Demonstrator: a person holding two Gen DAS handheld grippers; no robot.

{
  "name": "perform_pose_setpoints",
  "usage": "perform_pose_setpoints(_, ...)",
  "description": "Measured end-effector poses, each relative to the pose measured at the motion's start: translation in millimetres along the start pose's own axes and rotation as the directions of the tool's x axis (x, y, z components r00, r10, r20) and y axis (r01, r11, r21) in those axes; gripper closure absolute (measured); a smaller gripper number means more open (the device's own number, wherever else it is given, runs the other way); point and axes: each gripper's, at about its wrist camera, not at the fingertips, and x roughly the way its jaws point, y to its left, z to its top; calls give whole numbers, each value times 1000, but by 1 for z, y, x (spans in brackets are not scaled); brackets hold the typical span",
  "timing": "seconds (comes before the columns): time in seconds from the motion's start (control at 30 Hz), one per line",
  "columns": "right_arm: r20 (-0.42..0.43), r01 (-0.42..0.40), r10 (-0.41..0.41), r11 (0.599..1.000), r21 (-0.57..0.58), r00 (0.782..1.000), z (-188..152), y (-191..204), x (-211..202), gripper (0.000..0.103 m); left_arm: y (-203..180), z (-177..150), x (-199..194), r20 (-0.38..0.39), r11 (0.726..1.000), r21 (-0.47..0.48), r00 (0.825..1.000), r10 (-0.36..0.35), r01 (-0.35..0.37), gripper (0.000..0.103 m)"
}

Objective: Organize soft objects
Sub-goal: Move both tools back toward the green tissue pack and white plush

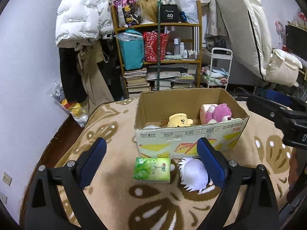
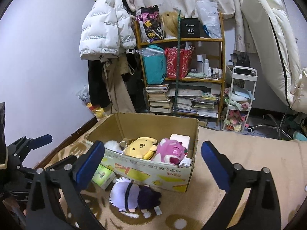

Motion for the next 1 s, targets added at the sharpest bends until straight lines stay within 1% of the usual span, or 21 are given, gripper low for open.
perform_pose_setpoints(0.17, -15, 7, -7, 1000, 8, 1000, -5, 1, -8, 0, 4, 0, -7, -11, 1000, -4, 1000, 7, -7, 9)
perform_pose_setpoints(0.4, -41, 7, -6, 1000, 14, 999, -12, 2, -9, 0, 12, -1, -9, -44, 1000, -23, 999, 19, -20, 9)
perform_pose_setpoints(0.53, -54, 24, -24, 1000, -10, 998, -18, 6, -8, 0, 18, -2, -5, -68, 998, -47, 997, 26, -29, 9)
perform_pose_setpoints(0.67, -70, 21, -23, 999, -24, 997, -22, 11, -3, 0, 26, -2, 2, -94, 997, -74, 995, 21, -28, 9)
perform_pose_setpoints(1.0, -110, 2, -6, 999, -38, 994, -31, 18, 12, 0, 31, -2, 16, -130, 996, -81, 991, 14, -24, 9)
